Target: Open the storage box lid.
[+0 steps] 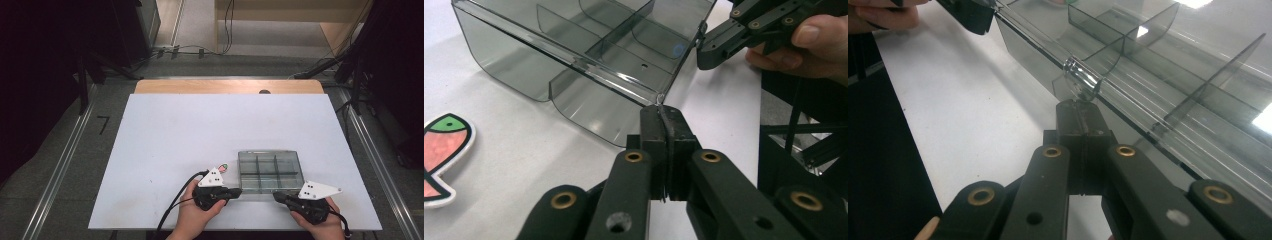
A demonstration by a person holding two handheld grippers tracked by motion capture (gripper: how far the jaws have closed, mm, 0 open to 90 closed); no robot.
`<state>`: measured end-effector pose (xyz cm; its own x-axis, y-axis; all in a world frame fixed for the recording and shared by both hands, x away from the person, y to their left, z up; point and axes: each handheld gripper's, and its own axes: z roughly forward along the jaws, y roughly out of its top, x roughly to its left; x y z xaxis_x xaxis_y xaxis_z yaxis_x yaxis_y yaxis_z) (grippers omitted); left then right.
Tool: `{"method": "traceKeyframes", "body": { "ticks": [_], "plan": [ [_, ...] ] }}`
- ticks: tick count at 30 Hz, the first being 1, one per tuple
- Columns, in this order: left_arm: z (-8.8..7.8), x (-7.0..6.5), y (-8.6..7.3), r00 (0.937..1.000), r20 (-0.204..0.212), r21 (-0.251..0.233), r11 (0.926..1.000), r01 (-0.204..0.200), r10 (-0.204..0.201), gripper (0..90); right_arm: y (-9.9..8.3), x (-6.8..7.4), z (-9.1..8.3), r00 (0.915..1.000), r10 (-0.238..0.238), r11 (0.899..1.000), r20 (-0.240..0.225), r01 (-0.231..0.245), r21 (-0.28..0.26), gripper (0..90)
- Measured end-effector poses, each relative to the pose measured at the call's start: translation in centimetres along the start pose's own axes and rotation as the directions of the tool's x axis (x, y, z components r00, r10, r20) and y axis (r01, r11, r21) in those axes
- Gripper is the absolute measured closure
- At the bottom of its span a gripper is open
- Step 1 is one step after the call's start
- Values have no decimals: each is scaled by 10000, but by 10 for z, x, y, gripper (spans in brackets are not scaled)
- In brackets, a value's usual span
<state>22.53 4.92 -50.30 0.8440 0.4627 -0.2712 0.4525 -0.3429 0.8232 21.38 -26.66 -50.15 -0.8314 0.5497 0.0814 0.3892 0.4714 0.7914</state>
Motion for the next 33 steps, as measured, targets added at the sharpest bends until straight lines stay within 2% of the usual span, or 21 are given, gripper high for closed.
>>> {"method": "traceKeyframes", "body": {
  "ticks": [23,24,27,29,33],
  "plan": [
    [0,1,0,10000,48,-29,10000,31,-31,889,1,3,0,9999,-129,9999,91,129,2,883],
    [0,1,1,10000,-42,66,10000,-11,11,889,1,3,0,9999,-141,9999,80,141,-3,883],
    [0,1,0,10000,-9,14,10000,13,-13,889,3,2,-4,10000,-45,9991,-63,42,-428,883],
    [0,1,0,10000,-6,12,10000,5,-5,890,5,2,-5,9998,-22,9992,221,31,-391,883],
    [0,1,0,10000,-10,-1,10000,-5,5,890,4,0,-7,9998,100,9987,180,-91,-506,883]
  ]
}}
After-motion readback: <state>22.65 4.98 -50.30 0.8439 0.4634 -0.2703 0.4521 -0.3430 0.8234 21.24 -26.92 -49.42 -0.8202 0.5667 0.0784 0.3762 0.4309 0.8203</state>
